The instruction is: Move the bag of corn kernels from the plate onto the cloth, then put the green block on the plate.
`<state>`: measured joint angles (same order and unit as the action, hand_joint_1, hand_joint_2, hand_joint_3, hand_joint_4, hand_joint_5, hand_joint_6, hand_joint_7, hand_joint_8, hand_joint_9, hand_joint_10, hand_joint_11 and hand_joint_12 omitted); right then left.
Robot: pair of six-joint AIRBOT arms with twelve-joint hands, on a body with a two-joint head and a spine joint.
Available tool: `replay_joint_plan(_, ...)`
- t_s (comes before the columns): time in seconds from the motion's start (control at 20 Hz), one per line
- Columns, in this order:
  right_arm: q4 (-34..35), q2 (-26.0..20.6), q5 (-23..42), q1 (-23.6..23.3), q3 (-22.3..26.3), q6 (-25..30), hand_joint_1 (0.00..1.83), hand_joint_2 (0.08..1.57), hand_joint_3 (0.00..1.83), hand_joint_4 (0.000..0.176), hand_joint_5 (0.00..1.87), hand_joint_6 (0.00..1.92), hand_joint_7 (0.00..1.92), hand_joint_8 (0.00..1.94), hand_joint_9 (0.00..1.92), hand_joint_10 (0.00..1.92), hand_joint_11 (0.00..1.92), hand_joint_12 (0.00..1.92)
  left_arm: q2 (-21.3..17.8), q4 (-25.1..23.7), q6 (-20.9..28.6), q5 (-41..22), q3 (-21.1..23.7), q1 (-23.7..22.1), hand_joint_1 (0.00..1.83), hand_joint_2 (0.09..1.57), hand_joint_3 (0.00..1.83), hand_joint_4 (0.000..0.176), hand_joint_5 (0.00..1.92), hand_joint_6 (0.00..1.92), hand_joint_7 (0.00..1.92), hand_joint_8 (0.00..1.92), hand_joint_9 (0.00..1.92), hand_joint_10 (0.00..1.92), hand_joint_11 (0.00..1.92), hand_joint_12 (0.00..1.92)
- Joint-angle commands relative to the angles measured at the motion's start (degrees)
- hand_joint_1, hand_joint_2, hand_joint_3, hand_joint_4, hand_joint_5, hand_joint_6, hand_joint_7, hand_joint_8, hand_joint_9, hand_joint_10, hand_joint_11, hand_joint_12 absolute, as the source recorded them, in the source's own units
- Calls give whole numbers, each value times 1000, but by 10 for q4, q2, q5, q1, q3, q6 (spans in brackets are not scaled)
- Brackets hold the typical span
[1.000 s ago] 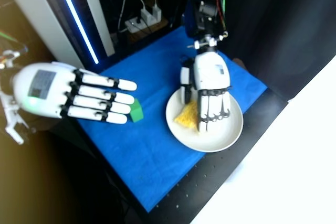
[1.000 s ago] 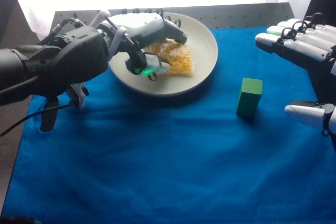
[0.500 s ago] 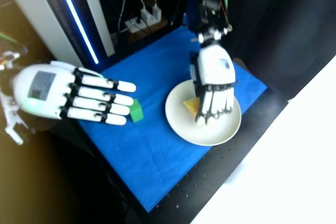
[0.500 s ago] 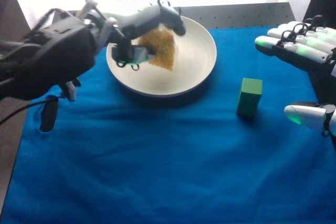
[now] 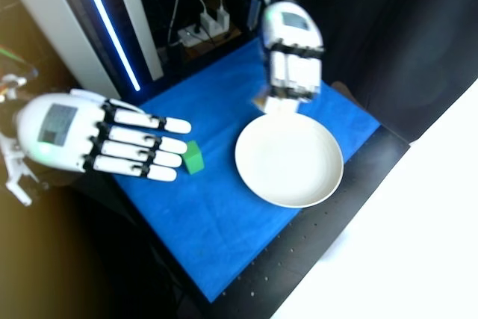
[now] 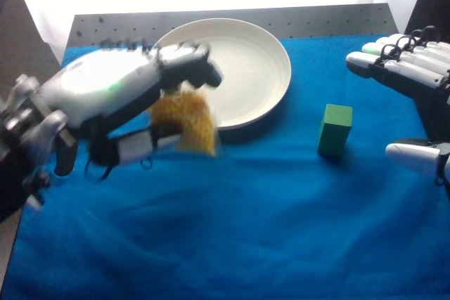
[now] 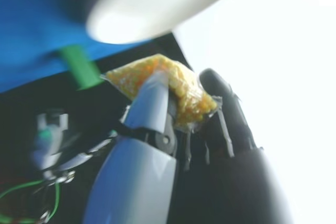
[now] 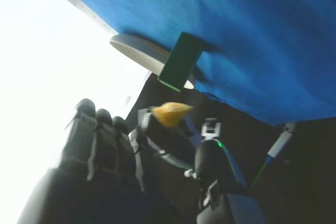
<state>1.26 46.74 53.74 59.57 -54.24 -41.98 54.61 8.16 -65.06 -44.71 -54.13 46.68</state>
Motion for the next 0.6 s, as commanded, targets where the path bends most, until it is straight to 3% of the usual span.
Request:
replay_joint_plan(0.0,9,-2,71,-5,2,4,482,1347,3,22,0,0,0,0,0,0,0,0,-9,-7,4,-119,11,7,991,1379,5,0,247,606,155,889,242,1429,312,1816)
replay_joint_plan(0.05,10,-2,71,-5,2,4,484,1349,4,12,0,0,0,0,0,0,0,0,-21,2,5,-139,28,37,986,1372,1,0,299,491,187,837,265,1383,350,1759)
replay_joint_plan(0.1,10,-2,71,-5,3,5,512,1344,1,0,0,0,0,0,0,0,16,8,-31,12,21,-155,39,73,1076,1353,0,0,308,381,196,717,217,1256,154,1695)
replay_joint_plan(0.15,10,-2,71,-5,3,7,486,1352,4,0,0,0,0,0,0,0,3,4,-33,12,42,-158,42,95,1059,1356,0,0,330,295,225,561,179,1190,100,1651)
replay_joint_plan(0.2,10,-2,71,-5,3,8,477,1355,6,0,0,0,0,0,0,0,6,6,-33,20,55,-166,45,118,975,1372,1,21,322,219,248,412,168,1122,89,1596)
replay_joint_plan(0.25,11,-2,71,-5,3,8,480,1357,6,0,0,0,0,0,0,0,17,13,-32,33,56,-181,54,143,947,1367,0,20,335,159,276,268,176,1047,133,1536)
replay_joint_plan(0.3,11,-2,71,-5,3,8,466,1359,6,0,0,0,0,0,0,0,5,11,-32,40,56,-192,58,155,899,1342,0,42,312,84,264,125,177,807,82,1428)
replay_joint_plan(0.35,11,-2,71,-5,3,10,483,1354,2,0,0,0,0,0,0,0,0,7,-32,51,56,-211,65,169,737,1310,0,78,215,21,157,31,109,372,16,1063)
replay_joint_plan(0.4,10,-2,71,-5,3,10,503,1351,0,0,0,0,0,0,0,0,0,6,-33,64,56,-233,69,185,603,1276,0,91,119,12,31,5,35,80,2,661)
replay_joint_plan(0.45,9,-2,71,-5,2,10,523,1343,0,0,0,0,0,0,0,0,0,0,-36,78,56,-252,71,198,346,1170,0,155,4,0,0,0,0,2,0,55)
replay_joint_plan(0.55,7,-2,70,-5,-3,14,529,1336,0,0,0,0,0,0,0,0,0,0,-40,98,55,-276,71,204,341,1151,0,164,0,0,0,0,0,0,0,10)
